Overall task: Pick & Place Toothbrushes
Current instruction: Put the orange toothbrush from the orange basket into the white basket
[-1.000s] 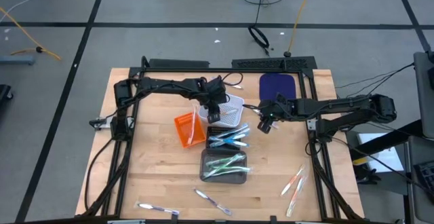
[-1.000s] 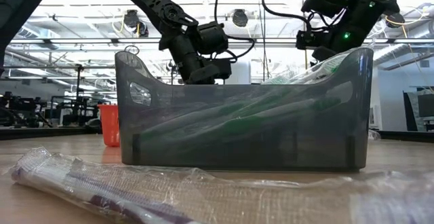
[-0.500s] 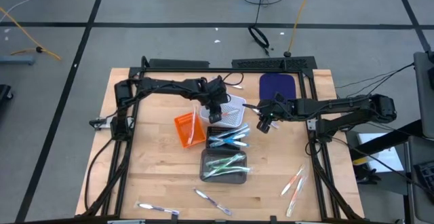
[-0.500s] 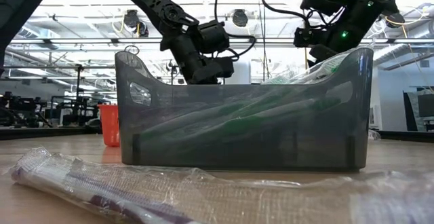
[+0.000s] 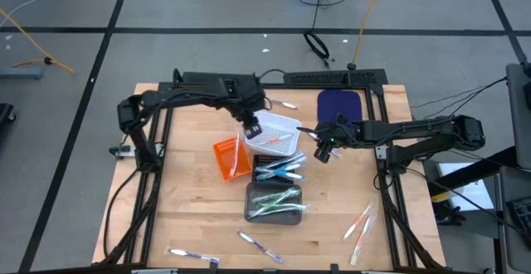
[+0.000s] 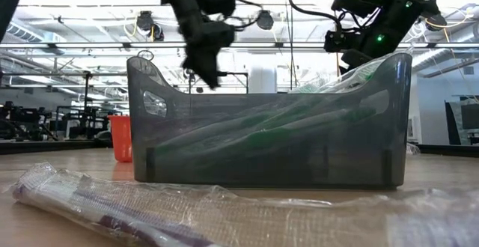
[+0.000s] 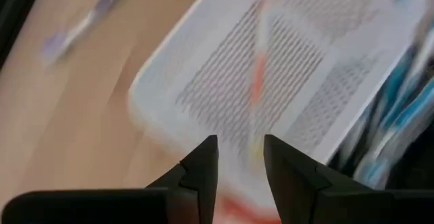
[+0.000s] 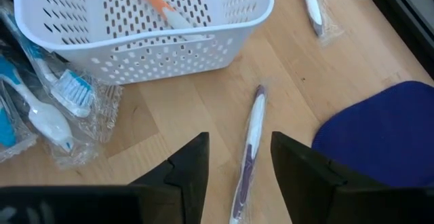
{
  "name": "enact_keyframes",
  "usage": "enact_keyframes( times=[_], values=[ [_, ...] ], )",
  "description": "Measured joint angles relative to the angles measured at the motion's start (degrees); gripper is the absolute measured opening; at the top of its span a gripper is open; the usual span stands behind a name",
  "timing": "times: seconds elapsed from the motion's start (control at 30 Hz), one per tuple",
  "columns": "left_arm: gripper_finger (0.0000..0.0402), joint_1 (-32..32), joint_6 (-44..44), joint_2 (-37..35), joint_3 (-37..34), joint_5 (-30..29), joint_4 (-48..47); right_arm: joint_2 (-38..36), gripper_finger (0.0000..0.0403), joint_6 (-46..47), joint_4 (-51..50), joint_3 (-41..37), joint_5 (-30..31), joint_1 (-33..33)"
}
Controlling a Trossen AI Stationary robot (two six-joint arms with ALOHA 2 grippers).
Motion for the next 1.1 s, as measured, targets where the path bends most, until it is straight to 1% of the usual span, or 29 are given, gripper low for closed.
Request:
enact_keyframes(
  times=[0.1, 0.27, 0.43, 0.53, 0.67, 1.1],
  values=[
    [0.0120, 0.1, -3.1, -2.8, -2.3, -2.1, -4.5, 0.0, 0.0150, 0.0, 0.2, 0.0, 0.0, 0.0],
    [0.0120, 0.5, -7.4, -7.7, -9.6, -1.9, -4.9, 0.0, 0.0148, 0.0, 0.4, 0.0, 0.0, 0.0],
    [0.0120, 1.4, -12.2, -9.7, -16.2, -1.8, 0.4, 0.0, 0.0144, 0.0, 0.4, 0.0, 0.0, 0.0],
    [0.0120, 1.4, -12.9, -9.5, -18.6, 1.1, 2.8, 0.0, 0.0144, 0.0, 0.5, 0.0, 0.0, 0.0],
    [0.0120, 1.4, -13.6, -9.7, -20.2, 1.6, 5.3, 0.0, 0.0144, 0.0, 0.7, 0.0, 0.0, 0.0],
    [0.0120, 1.8, -14.2, -9.6, -20.6, 0.8, 4.2, 0.0, 0.0144, 0.0, 1.3, 0.0, 0.0, 0.0]
  ],
)
